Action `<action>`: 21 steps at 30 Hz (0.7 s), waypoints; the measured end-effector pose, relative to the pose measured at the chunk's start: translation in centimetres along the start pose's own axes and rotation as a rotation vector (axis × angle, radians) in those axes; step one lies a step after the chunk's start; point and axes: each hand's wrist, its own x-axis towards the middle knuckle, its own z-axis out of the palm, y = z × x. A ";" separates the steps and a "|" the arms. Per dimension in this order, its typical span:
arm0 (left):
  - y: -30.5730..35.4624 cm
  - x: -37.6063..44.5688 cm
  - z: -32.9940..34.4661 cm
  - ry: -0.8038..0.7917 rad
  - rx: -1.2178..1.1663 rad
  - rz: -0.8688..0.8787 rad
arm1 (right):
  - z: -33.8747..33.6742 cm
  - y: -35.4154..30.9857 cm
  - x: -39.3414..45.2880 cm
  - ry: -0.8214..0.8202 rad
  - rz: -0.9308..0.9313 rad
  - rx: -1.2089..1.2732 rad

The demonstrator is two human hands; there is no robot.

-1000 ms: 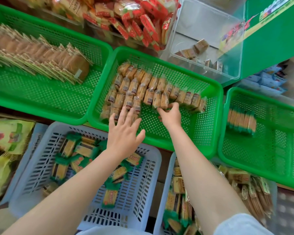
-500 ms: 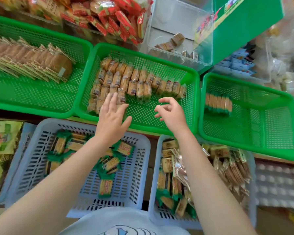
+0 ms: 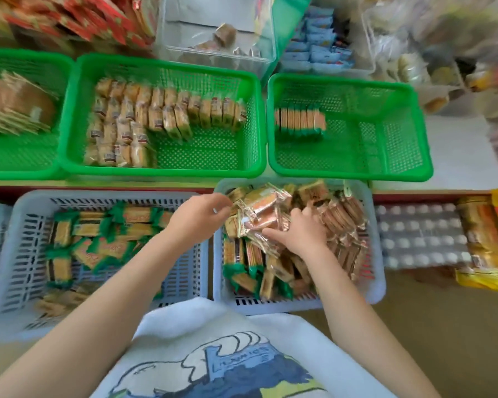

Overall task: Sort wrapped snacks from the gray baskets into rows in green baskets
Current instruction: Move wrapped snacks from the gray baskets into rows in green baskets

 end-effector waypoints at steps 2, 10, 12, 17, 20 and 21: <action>0.8 -0.5 1.5 0.002 -0.061 -0.050 | 0.4 0.4 0.3 -0.013 -0.003 0.100; 2.8 0.7 8.3 -0.166 -0.025 -0.107 | 0.6 2.9 1.6 -0.002 -0.087 0.289; 3.8 1.1 9.4 -0.131 -0.010 -0.112 | 0.8 3.7 1.8 0.031 -0.111 0.315; 5.1 1.9 10.4 0.053 0.115 -0.155 | 1.3 5.4 1.4 0.169 -0.164 0.466; 5.6 3.1 10.2 0.033 0.320 -0.146 | 0.6 6.3 1.0 0.252 -0.192 0.466; 5.8 3.6 10.1 0.037 0.366 -0.141 | 0.3 6.7 0.9 0.261 -0.207 0.476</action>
